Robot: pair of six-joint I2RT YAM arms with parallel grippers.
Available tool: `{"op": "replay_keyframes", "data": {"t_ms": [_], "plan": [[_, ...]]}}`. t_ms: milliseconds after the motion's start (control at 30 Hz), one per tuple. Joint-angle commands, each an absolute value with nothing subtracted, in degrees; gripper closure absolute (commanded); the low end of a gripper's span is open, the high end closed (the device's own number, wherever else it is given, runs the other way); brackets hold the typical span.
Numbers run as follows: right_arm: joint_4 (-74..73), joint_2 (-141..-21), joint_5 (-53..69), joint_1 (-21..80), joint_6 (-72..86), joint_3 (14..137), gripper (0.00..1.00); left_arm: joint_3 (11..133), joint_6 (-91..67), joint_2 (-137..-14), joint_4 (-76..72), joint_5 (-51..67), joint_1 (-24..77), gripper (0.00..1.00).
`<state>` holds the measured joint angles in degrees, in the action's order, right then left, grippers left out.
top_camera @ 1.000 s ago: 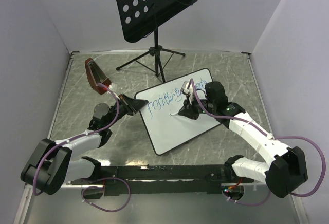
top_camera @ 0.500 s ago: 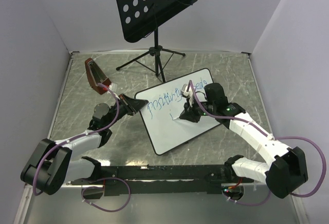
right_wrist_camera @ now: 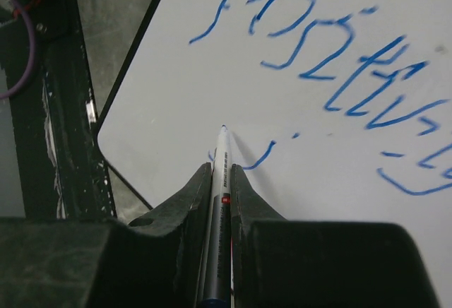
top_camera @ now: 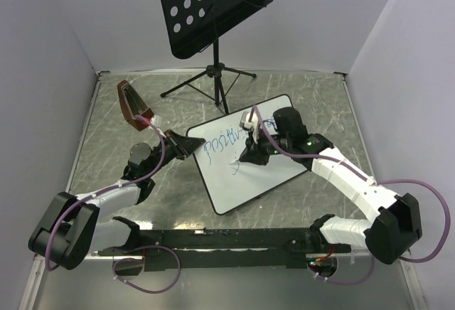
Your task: Write a sentence on the whiteboard
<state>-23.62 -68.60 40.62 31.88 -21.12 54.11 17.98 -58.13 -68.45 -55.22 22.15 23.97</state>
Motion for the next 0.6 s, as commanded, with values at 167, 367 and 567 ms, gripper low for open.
{"op": "replay_keyframes", "data": {"t_ms": [167, 367, 567], "plan": [[-20.1, -66.1, 42.1, 25.3, -19.5, 55.2, 1.0, 20.0, -55.8, -67.6, -61.3, 23.2, 24.4, 0.99], [-19.6, -66.4, 40.0, 24.2, -19.9, 53.0, 1.0, 20.2, -56.0, -68.0, -61.7, 23.7, 24.5, 0.99], [-19.7, -67.1, 39.6, 24.2, -20.0, 52.6, 1.0, 20.2, -56.1, -67.9, -61.9, 23.6, 24.5, 0.99]]}}
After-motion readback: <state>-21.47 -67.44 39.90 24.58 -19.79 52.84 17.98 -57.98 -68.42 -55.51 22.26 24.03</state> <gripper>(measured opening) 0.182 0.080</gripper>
